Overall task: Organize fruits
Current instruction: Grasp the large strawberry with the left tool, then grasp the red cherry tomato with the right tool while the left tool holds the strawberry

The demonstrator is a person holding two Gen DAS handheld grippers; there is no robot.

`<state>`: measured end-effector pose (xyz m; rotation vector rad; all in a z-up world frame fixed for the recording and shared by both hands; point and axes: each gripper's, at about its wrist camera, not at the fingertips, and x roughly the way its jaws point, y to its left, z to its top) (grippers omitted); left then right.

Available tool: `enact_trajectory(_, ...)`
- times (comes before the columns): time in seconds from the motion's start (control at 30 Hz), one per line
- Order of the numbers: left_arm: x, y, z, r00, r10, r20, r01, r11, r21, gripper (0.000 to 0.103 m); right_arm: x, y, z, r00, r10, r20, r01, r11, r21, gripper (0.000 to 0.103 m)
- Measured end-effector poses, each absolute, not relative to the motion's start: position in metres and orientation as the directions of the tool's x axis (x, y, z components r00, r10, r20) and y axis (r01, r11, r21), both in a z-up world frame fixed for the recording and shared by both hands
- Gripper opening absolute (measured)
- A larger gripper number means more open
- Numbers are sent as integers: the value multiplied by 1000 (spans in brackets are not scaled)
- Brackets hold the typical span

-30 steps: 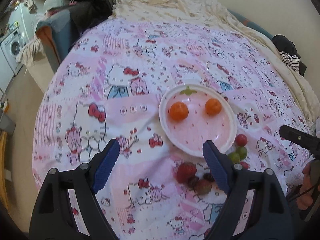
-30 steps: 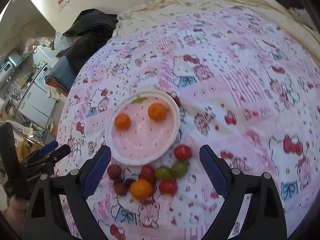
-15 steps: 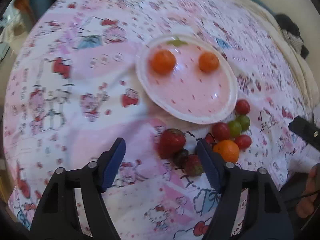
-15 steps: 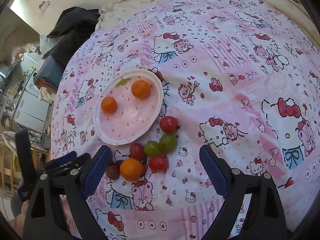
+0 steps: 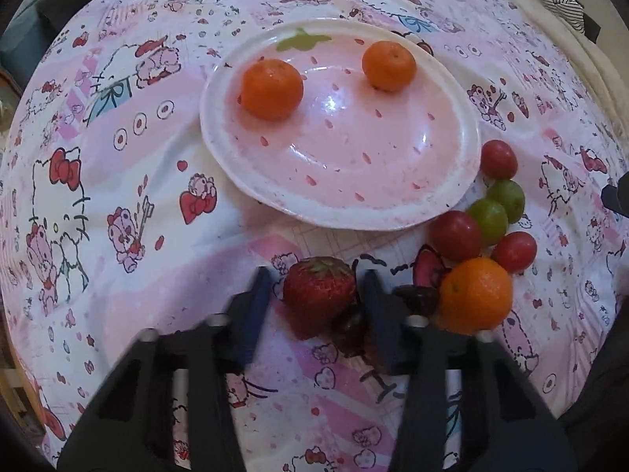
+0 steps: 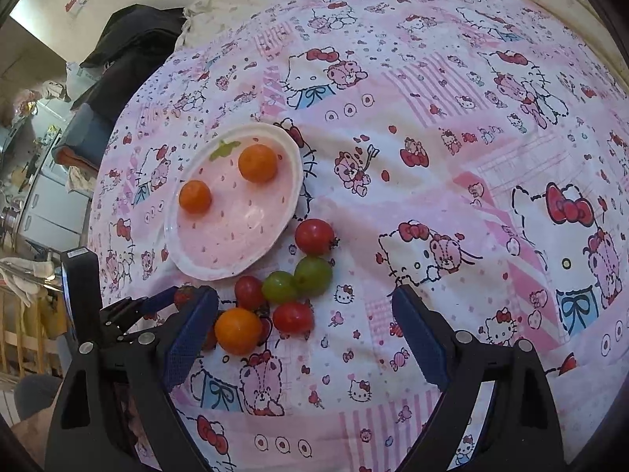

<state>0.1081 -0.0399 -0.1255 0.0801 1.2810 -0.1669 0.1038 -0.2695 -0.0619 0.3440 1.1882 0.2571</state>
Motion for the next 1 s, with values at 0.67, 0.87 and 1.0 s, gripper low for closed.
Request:
enact_trajectory(0.67, 93, 8, -59, 409, -116, -905, 3, 992, -125, 30, 115, -220, -115, 167, 291, -942, -98, 955, 278, 49)
enact_trajectory(0.87, 93, 17, -58, 412, -110, -904, -30, 991, -134, 30, 120, -196, -131, 138, 222, -965, -170, 965, 198, 40)
enact_trajectory(1.0, 91, 17, -55, 420, -106, -901, -34, 991, -133, 30, 119, -198, -127, 148, 244, -959, -182, 959, 216, 39)
